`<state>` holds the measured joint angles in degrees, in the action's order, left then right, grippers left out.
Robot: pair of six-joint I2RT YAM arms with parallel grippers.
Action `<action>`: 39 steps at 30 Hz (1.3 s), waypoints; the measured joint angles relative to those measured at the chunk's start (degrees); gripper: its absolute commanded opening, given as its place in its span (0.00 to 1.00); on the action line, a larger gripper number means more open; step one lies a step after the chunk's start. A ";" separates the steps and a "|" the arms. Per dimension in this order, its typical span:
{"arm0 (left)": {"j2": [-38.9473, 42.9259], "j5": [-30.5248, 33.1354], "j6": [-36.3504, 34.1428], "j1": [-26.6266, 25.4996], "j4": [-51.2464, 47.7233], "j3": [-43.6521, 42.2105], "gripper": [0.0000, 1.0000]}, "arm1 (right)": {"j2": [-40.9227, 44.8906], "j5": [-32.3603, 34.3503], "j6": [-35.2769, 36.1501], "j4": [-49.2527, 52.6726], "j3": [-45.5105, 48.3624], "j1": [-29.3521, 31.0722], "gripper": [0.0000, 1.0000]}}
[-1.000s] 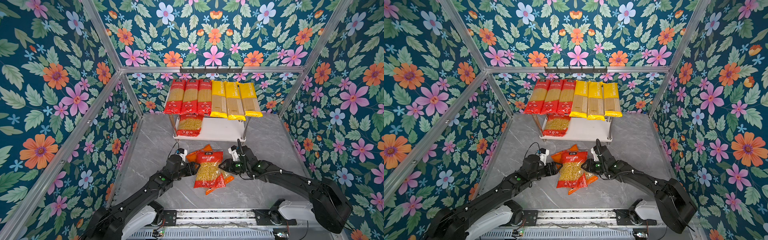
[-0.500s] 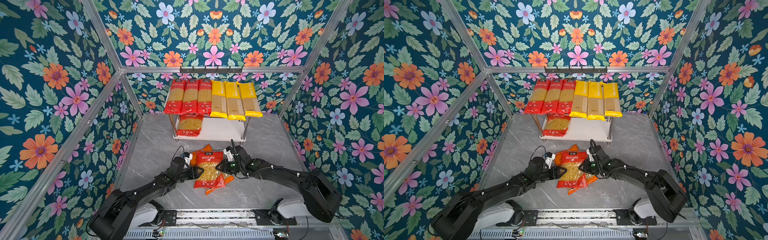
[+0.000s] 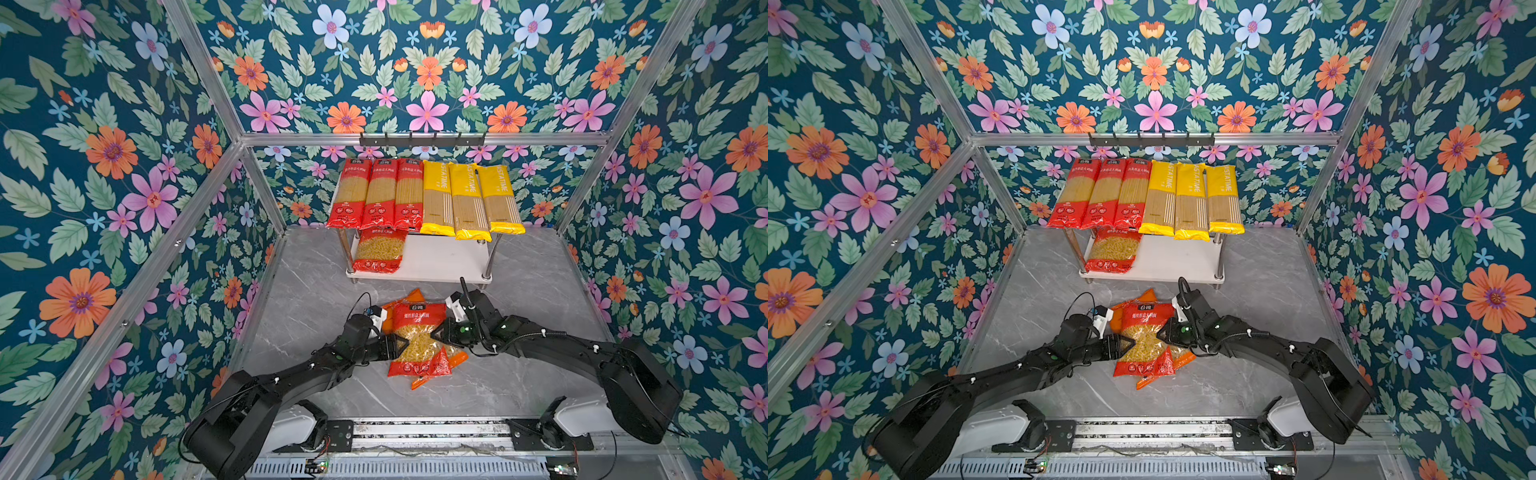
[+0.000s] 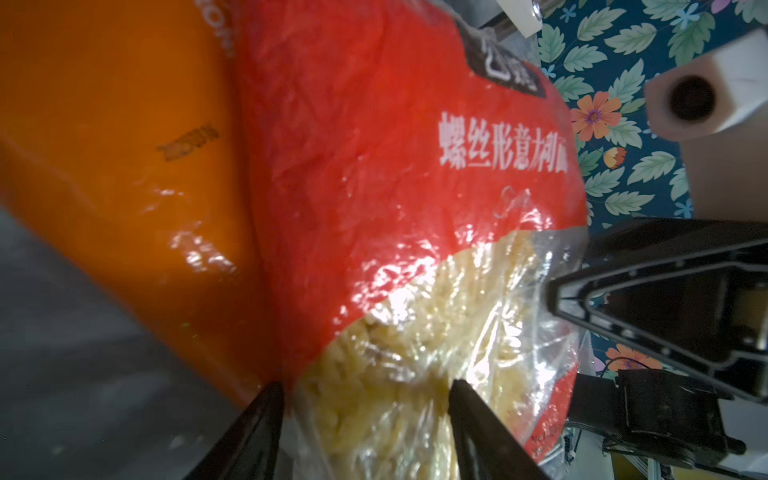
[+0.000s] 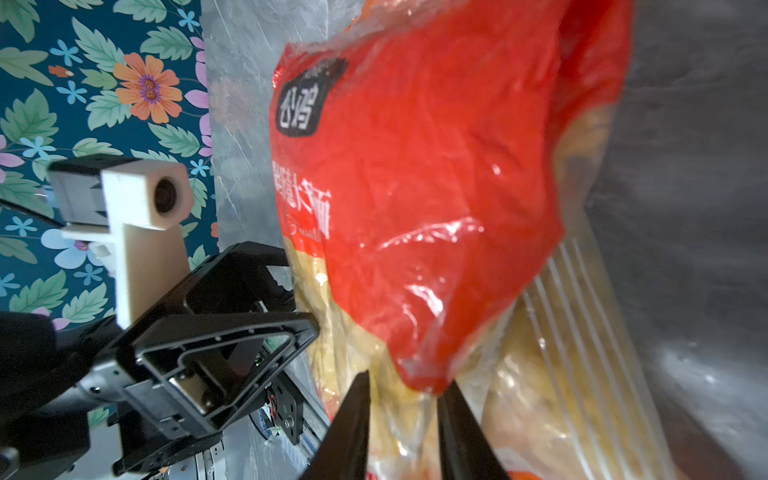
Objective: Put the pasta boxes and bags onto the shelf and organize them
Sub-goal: 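Lift the red fusilli bag with both grippers onto the lower shelf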
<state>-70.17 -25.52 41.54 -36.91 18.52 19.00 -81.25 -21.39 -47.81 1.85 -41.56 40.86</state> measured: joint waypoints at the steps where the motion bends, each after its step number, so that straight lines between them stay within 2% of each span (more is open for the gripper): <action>1: -0.22 0.00 0.11 -0.35 0.26 0.22 0.56 | -0.04 0.22 0.00 -0.26 0.20 0.02 0.17; 6: 0.59 0.09 0.50 -1.25 0.76 0.74 0.39 | 1.22 0.81 0.24 -0.70 0.59 0.09 0.10; 13: 4.31 -0.15 0.22 -1.40 0.15 1.57 0.20 | 6.14 0.74 1.33 0.11 0.59 -0.31 0.05; 23: 5.64 0.90 -5.86 -1.70 -4.85 8.83 0.08 | 9.99 1.40 2.97 0.61 -0.13 -3.17 0.00; 29: -2.60 6.64 -13.18 -1.70 -5.84 18.69 0.05 | 7.78 4.94 4.50 -4.46 -1.79 -7.23 0.00; 34: -13.92 11.58 -18.84 -0.22 -4.37 29.38 0.05 | 1.29 11.74 7.23 -12.37 -5.11 -9.75 0.00; 39: -22.97 13.33 -22.34 2.36 -3.23 38.75 0.04 | -6.16 17.70 10.54 -19.06 -10.01 -11.19 0.00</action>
<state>-93.14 -12.19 19.20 -34.54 15.29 57.76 -87.42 -3.68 -37.28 -17.21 -51.57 29.67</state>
